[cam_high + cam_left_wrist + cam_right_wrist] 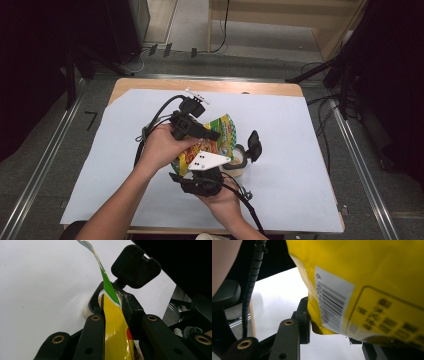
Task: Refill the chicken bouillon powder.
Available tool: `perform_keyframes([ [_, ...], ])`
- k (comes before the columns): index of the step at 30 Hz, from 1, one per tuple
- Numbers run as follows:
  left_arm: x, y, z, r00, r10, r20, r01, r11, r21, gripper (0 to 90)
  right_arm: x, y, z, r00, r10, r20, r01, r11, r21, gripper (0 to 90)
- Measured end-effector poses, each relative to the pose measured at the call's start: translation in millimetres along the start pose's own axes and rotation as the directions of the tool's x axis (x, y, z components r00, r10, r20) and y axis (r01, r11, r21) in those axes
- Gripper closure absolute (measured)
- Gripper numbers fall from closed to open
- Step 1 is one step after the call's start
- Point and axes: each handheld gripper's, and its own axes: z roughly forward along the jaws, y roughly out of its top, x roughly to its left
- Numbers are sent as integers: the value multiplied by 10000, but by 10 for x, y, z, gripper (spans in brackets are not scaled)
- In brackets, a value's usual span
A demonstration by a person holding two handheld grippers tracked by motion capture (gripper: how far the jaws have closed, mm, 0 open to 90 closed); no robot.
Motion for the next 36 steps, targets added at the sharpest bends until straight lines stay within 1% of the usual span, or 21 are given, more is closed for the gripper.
perform_keyframes([
  [9,3,4,22,10000,31,-81,-31,10000,65,800,-11,-14,7,9999,128,-28,-128,9999,17,628],
  [17,3,10,29,10000,15,-15,-15,10000,-14,799,-10,-2,-2,9996,278,-76,-278,9996,3,625],
  [18,-2,11,29,10000,21,-65,-21,10000,-1,799,-10,-3,-2,9996,280,-68,-280,9996,1,625],
  [26,-2,13,35,10000,86,-51,-86,10000,-9,799,-12,-6,-6,9997,243,15,-243,9997,59,625],
  [28,2,14,38,10000,63,0,-63,10000,-32,799,-17,-4,-8,9997,224,21,-224,9997,71,625],
  [36,-1,16,41,10000,62,-16,-62,10000,-15,799,-14,-4,-12,9997,262,2,-262,9996,108,624],
])
